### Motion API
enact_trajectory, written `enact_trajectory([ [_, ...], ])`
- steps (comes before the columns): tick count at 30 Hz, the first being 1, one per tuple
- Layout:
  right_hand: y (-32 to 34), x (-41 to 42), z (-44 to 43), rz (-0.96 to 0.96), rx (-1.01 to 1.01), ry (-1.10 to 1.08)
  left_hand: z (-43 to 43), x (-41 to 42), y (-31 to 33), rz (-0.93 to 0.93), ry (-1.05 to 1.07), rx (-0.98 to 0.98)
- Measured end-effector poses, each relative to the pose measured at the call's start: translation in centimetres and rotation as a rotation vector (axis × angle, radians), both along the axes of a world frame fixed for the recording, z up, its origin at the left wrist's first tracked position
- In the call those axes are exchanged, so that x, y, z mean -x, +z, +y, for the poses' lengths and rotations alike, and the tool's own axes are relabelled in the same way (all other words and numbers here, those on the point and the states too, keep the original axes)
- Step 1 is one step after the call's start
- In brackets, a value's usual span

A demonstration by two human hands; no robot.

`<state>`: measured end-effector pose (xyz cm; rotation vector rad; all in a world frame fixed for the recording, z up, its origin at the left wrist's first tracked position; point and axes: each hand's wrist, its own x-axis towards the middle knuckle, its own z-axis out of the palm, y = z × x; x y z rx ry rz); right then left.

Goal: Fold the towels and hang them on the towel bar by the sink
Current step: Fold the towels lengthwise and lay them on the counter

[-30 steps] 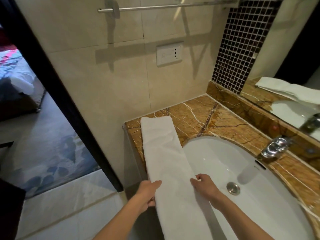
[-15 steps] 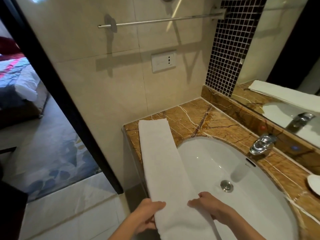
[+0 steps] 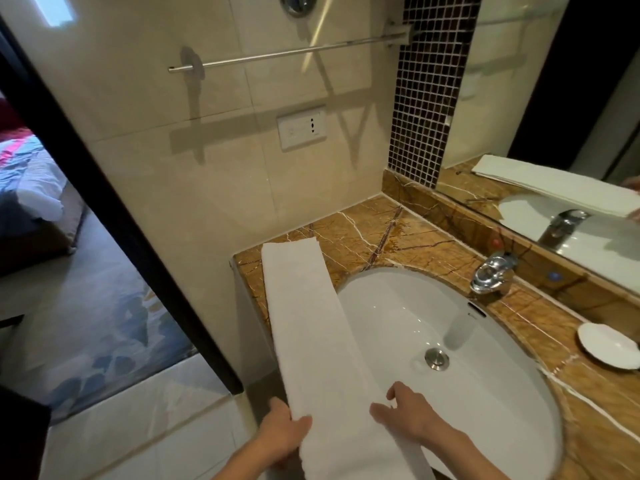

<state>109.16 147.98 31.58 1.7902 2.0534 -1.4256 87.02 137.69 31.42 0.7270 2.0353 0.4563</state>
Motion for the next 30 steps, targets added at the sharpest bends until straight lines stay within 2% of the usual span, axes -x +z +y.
enact_trajectory([
  [3,0.9,-0.6,-1.1,0.013,-0.162,-0.078,1.3,-0.3,2.5,0.265,0.193,-0.231],
  [5,1.9,-1.5,-1.9,0.038,-0.287,-0.159,2.5,-1.0,4.3,0.330,0.181,-0.423],
  [8,3.5,-3.5,-3.5,0.063,-0.444,-0.291,4.1,-3.1,6.7,0.300,-0.009,-0.597],
  [13,5.2,-8.6,-6.8,-0.025,-0.601,-0.409,4.7,-7.9,9.6,0.245,-0.463,-0.684],
  [18,5.0,-15.6,-10.0,-0.250,-0.554,-0.460,4.6,-13.4,11.6,0.210,-0.736,-0.737],
  [22,4.0,-20.1,-12.3,-0.524,-0.366,-0.355,5.3,-16.5,13.7,0.299,-0.962,-0.769],
  [26,2.8,-22.1,-15.0,-0.554,-0.132,-0.244,5.7,-19.1,14.5,0.414,-1.145,-0.704],
  [30,2.3,-22.1,-16.4,-0.544,-0.081,-0.159,4.6,-22.3,12.1,0.480,-1.385,-0.505],
])
